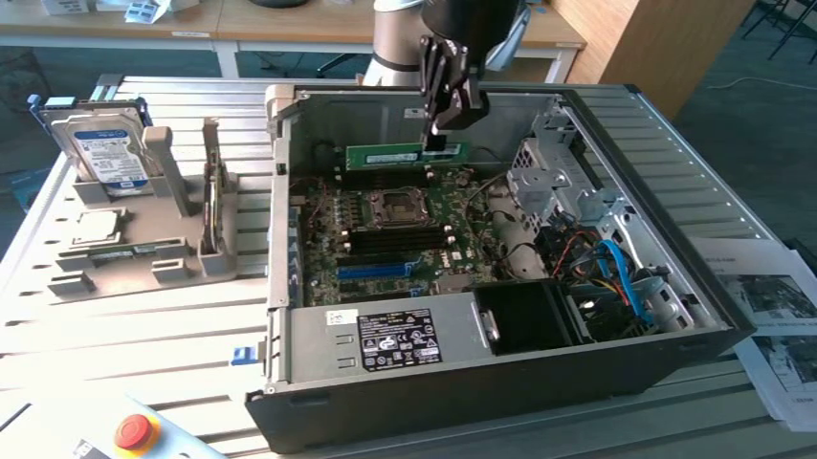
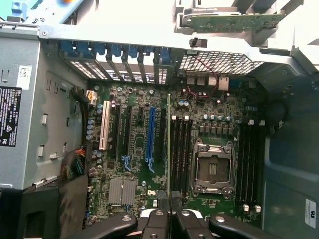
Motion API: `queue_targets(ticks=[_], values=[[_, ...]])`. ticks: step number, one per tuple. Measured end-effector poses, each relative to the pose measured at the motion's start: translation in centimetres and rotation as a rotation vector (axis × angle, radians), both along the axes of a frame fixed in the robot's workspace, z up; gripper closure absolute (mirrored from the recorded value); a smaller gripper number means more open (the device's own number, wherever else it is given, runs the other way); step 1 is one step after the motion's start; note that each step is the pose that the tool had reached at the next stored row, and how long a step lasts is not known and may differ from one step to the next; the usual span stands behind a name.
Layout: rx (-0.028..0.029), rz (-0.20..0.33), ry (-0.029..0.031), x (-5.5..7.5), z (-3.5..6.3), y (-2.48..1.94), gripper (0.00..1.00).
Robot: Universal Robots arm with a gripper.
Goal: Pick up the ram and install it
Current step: 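Pick up the ram and move it above insertion slot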
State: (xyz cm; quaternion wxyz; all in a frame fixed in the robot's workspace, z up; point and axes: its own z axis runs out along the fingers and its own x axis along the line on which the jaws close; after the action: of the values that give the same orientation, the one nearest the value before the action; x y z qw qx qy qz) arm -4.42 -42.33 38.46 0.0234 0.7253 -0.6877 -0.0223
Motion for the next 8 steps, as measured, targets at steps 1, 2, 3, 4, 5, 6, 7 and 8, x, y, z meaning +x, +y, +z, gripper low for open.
queue_targets(ticks=[1,2,3,4,5,6,7,8], values=[[-0.0002,0.0,0.0001,0.0,-0.01,0.13,0.88],[-0.0001,0.0,0.0,0.0,-0.04,0.25,0.88],[-0.0001,0.0,0.0001,0.0,-0.05,0.38,0.88],[-0.0001,0.0,0.0001,0.0,-0.07,0.51,0.88],[0.0,0.0,0.0,0.0,-0.1,0.62,0.88],[0.0,0.0,0.0,0.0,-0.12,0.73,0.88],[0.0,0.0,0.0,0.0,-0.14,0.84,0.88],[-0.0002,0.0,0.0,0.0,-0.14,0.88,0.88]])
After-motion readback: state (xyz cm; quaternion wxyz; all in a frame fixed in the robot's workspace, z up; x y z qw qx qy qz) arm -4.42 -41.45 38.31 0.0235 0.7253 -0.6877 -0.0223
